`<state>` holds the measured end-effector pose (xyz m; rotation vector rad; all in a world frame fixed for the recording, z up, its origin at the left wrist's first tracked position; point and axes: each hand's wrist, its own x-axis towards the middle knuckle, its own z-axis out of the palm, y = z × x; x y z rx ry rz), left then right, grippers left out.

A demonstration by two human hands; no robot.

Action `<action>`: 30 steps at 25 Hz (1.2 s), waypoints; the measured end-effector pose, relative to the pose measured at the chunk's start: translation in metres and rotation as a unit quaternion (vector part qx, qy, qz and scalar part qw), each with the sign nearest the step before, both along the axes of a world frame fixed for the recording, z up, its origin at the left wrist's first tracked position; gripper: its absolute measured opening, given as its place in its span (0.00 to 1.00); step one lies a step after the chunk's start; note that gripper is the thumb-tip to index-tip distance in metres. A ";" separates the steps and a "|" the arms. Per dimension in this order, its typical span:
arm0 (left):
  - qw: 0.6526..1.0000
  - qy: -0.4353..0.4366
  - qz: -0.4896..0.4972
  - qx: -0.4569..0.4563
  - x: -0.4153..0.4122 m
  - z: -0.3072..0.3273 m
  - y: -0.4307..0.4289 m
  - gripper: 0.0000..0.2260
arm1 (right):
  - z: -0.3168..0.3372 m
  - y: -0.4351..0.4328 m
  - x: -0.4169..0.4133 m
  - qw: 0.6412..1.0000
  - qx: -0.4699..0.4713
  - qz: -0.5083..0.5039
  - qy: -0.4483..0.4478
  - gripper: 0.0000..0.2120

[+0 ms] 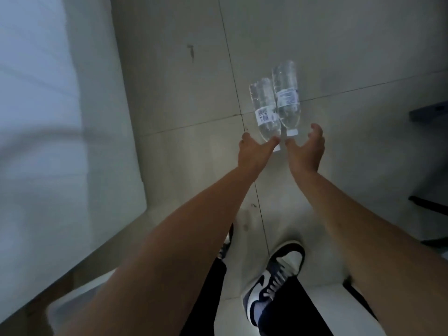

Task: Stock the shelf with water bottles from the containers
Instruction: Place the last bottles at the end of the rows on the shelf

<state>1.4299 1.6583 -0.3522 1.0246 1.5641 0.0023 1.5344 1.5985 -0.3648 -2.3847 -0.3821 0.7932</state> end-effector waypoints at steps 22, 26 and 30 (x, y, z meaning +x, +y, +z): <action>0.981 -0.051 0.179 -0.063 0.059 0.216 0.084 0.21 | 0.205 0.061 0.051 0.968 0.117 0.129 -0.179 0.13; 0.998 -0.040 0.012 -0.037 0.077 0.382 0.094 0.25 | 0.361 0.039 0.066 0.963 0.166 0.094 -0.190 0.14; 0.989 -0.028 -0.144 0.009 0.105 0.540 0.092 0.21 | 0.511 0.022 0.095 0.963 0.172 0.052 -0.203 0.13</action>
